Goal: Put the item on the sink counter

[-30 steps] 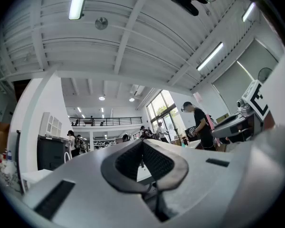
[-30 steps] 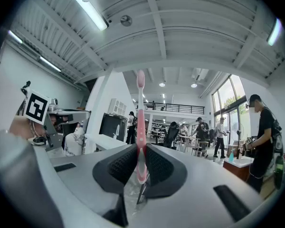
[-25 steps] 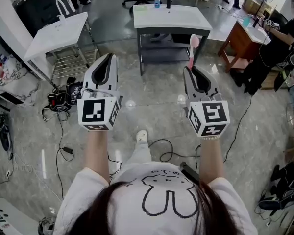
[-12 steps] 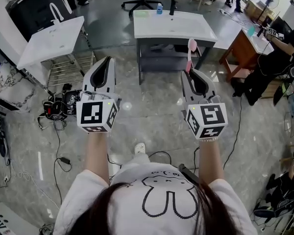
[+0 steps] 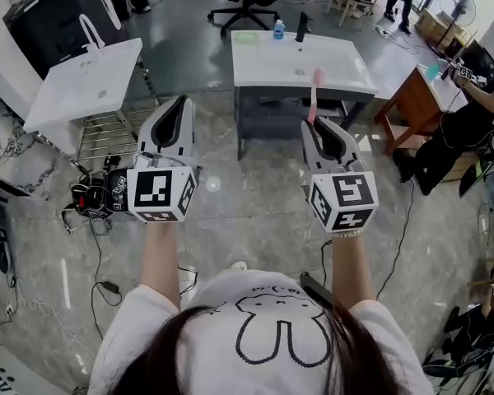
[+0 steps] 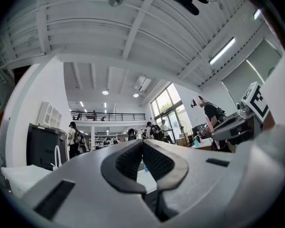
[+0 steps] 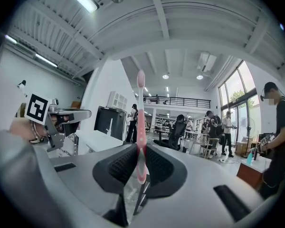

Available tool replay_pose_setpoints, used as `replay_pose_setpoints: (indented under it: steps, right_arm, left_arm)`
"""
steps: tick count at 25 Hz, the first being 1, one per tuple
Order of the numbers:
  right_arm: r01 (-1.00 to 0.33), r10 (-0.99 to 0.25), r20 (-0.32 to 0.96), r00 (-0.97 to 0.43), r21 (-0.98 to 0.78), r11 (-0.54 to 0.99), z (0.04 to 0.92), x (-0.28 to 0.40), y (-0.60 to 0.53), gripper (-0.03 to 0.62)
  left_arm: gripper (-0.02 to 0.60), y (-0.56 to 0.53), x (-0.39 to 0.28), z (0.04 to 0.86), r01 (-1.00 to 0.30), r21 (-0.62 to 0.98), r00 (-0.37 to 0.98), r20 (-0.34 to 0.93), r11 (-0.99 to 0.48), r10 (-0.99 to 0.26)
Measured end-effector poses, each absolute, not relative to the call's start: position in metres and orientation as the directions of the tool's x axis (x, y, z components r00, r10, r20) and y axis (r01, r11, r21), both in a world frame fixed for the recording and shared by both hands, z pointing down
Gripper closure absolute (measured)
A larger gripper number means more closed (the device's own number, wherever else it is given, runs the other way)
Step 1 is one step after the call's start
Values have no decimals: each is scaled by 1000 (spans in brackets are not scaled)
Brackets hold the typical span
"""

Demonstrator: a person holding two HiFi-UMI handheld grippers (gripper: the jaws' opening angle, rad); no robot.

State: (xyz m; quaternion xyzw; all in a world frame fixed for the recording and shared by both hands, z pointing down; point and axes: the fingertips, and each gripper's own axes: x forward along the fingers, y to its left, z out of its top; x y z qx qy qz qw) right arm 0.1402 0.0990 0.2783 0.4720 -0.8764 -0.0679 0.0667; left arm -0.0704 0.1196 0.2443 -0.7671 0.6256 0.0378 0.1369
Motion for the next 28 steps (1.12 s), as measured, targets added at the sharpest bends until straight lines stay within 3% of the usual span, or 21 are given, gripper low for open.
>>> replay_pose_setpoints:
  steps: [14,28]
  right_arm:
    - [-822,-834,64,-548,143,551,289,122,-3,522]
    - [-783,-790,94,-606,107,613,299,106,-190,522]
  left_arm:
    - [571,32,-95,259,-974,-170,187,-201,-153,-962]
    - [571,-144,-106,256,-980,-176,123,-175,-92,-977]
